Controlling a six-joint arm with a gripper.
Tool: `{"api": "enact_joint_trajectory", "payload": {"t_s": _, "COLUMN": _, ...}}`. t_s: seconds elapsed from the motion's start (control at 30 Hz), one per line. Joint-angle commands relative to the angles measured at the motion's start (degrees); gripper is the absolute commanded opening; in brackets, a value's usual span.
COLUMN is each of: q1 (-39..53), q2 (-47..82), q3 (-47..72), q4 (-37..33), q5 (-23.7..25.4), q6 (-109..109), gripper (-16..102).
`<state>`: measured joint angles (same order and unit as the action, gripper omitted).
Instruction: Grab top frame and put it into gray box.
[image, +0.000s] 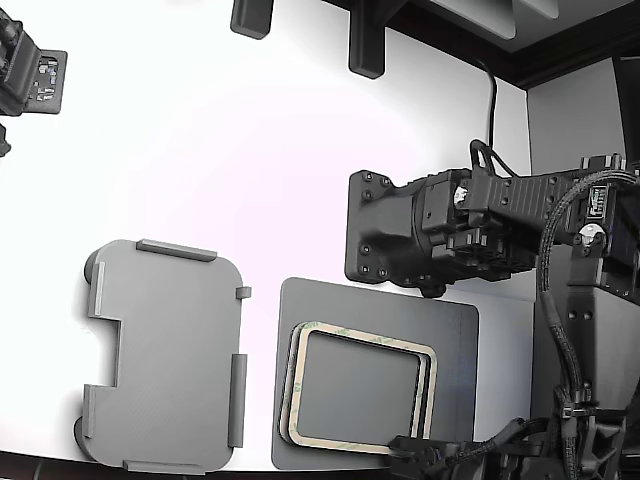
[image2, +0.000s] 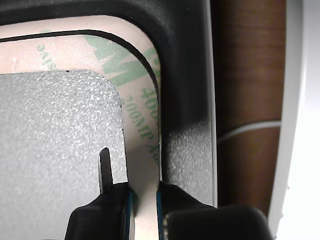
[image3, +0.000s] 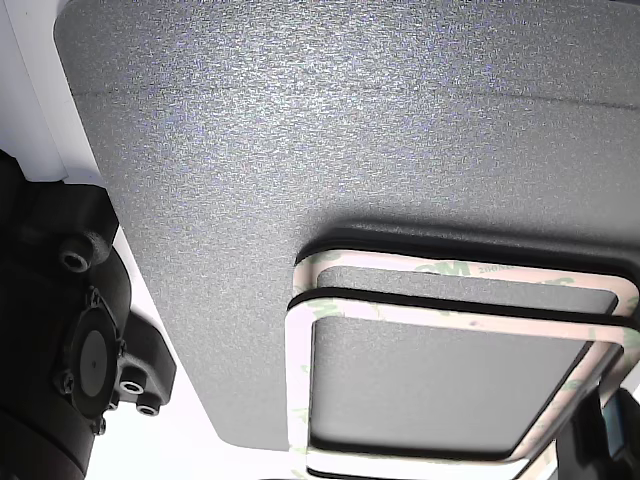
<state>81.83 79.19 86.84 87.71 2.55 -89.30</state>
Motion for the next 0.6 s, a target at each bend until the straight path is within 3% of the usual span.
{"api": "enact_joint_trajectory", "payload": {"t_s": 0.0, "q1": -0.5, "q2": 1.1, "q3": -6.8, "q4": 4.9, "q5": 0.4, "q6": 1.8, "gripper": -11}}
{"api": "enact_joint_trajectory", "payload": {"t_s": 0.2, "q1": -0.8, "q2": 3.8, "q3": -13.4, "q4": 7.1, "q5": 2.5, "q6": 20.0, "gripper": -11}}
{"api": "enact_joint_trajectory", "payload": {"t_s": 0.57, "q1": -3.8, "q2": 4.1, "q3": -18.9, "q4": 6.5, "q5": 21.2, "q6": 58.7, "gripper": -11}}
